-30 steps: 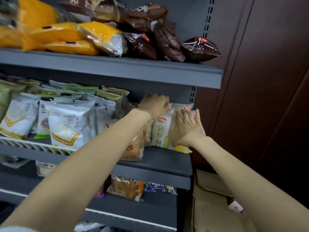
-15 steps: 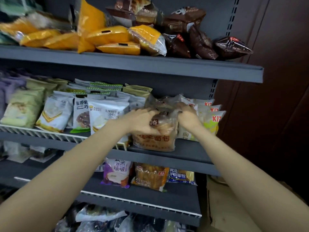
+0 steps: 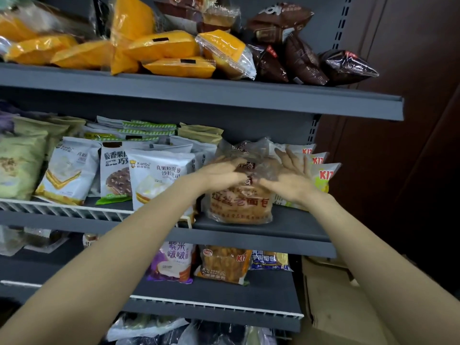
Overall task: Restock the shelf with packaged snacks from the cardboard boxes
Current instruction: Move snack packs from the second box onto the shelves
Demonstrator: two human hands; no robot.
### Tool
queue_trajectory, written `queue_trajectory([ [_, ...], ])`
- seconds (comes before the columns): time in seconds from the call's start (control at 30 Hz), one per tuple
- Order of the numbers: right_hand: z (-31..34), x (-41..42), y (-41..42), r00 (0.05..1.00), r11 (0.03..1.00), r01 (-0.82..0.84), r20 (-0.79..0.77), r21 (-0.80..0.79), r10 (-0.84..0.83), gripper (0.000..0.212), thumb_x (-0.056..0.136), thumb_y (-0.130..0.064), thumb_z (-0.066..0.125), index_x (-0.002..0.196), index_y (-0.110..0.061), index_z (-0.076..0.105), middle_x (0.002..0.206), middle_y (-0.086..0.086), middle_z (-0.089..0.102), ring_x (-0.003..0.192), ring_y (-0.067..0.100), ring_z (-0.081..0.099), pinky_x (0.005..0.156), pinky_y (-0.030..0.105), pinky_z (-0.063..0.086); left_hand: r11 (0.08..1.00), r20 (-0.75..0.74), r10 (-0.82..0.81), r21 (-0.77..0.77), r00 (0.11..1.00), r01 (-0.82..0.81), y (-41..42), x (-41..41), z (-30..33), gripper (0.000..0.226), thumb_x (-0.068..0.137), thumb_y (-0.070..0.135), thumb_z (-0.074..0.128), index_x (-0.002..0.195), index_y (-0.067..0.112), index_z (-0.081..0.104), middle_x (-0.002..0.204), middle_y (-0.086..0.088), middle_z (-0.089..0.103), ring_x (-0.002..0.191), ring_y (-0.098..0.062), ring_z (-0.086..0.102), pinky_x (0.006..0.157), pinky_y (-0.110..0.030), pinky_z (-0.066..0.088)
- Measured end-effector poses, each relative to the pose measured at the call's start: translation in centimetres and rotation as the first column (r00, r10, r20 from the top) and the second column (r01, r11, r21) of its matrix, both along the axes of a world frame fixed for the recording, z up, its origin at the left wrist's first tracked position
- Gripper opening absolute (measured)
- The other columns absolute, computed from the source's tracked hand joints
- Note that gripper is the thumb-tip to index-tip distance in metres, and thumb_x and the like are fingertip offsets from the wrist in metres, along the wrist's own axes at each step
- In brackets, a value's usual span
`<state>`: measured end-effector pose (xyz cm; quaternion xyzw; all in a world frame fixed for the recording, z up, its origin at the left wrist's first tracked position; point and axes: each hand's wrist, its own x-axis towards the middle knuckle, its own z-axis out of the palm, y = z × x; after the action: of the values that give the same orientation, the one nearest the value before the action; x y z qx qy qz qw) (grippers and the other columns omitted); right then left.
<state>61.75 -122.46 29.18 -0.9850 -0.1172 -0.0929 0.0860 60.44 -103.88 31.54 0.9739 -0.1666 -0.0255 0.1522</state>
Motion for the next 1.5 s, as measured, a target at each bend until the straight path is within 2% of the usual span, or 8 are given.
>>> queue_trajectory([
  [0.17,-0.3,0.2,-0.5,0.998,0.999,0.039,-0.052,-0.017,-0.040,0.080,0.078,-0.081,0.026,0.147,-0.042,0.016,0.159,-0.012,0.002,0.148,0.019,0.003,0.115,0.059,-0.005,0.975,0.128,0.090,0.192,0.988,-0.114,-0.3,1.7,-1.8,0.062,0.098,0.054,0.016,0.151,0.023,0.010,0.159,-0.005,0.010,0.146,-0.024,0.012,0.118,-0.041,0.012],
  [0.3,-0.2,0.2,-0.3,0.998,0.991,0.054,-0.004,-0.122,-0.055,0.085,0.076,-0.084,0.020,0.148,-0.039,0.015,0.159,-0.005,0.010,0.146,0.025,0.014,0.115,0.061,-0.001,0.957,0.122,0.162,0.222,0.979,-0.187,-0.4,1.8,-1.8,0.063,0.095,0.056,0.020,0.134,0.013,0.044,0.140,-0.012,0.047,0.125,-0.027,0.047,0.098,-0.036,0.038],
  [0.43,0.5,0.4,-0.4,0.998,0.994,0.058,-0.029,-0.092,-0.061,0.080,0.081,-0.080,0.013,0.148,-0.036,0.022,0.159,0.002,0.009,0.147,0.030,0.009,0.115,0.058,-0.002,0.966,0.295,0.193,0.112,0.936,-0.234,-1.5,2.4,-0.5,0.042,0.099,0.037,0.023,0.106,0.011,0.056,0.117,-0.015,0.058,0.104,-0.029,0.054,0.080,-0.035,0.039],
  [0.63,2.4,4.6,0.1,0.998,0.989,-0.065,0.029,0.134,0.062,0.057,0.096,-0.052,0.030,0.147,-0.027,0.024,0.154,0.001,0.021,0.142,0.026,0.018,0.117,0.043,0.015,0.980,0.256,0.175,0.051,0.951,-0.194,-3.0,7.2,0.9,0.033,0.099,0.014,0.033,0.127,0.005,0.049,0.133,-0.014,0.051,0.120,-0.030,0.050,0.096,-0.035,0.039],
  [0.73,2.4,7.2,0.9,0.987,0.986,-0.135,-0.079,0.099,0.143,0.062,0.085,-0.054,0.037,0.143,-0.033,0.034,0.152,0.000,0.026,0.141,0.026,0.022,0.114,0.040,0.022,0.975,0.164,0.165,0.122,0.972,-0.186,-3.5,9.3,0.9,0.032,0.101,0.018,0.032,0.125,0.013,0.052,0.128,-0.007,0.056,0.113,-0.027,0.054,0.085,-0.031,0.039],
  [0.87,1.7,9.1,1.1,0.979,0.985,-0.156,-0.122,0.067,0.163,0.047,0.088,-0.053,0.042,0.132,-0.035,0.045,0.137,-0.003,0.050,0.127,0.022,0.045,0.098,0.034,0.041,0.951,0.051,0.252,0.170,0.966,-0.257,-4.3,10.8,1.5,0.039,0.103,0.027,0.025,0.134,0.016,0.046,0.143,-0.002,0.045,0.130,-0.022,0.042,0.107,-0.032,0.029],
  [1.23,1.2,9.7,1.1,0.992,0.998,-0.049,-0.122,-0.034,0.044,0.059,0.092,-0.053,0.036,0.135,-0.013,0.048,0.140,0.008,0.048,0.131,0.026,0.039,0.102,0.038,0.038,0.908,0.114,0.354,0.198,0.928,-0.370,-5.0,14.0,-0.4,0.054,0.100,0.039,0.022,0.149,0.017,0.020,0.157,-0.011,0.016,0.145,-0.029,0.013,0.118,-0.043,0.012],
  [1.5,1.9,8.7,0.5,0.971,0.969,-0.234,0.058,0.081,0.230,0.035,0.096,-0.029,0.041,0.122,-0.017,0.060,0.132,0.012,0.053,0.128,0.030,0.041,0.103,0.033,0.030,0.976,0.253,0.217,-0.055,0.943,-0.210,-4.5,10.6,1.6,0.027,0.099,0.018,0.036,0.112,0.007,0.057,0.118,-0.014,0.058,0.107,-0.030,0.055,0.080,-0.032,0.040],
])
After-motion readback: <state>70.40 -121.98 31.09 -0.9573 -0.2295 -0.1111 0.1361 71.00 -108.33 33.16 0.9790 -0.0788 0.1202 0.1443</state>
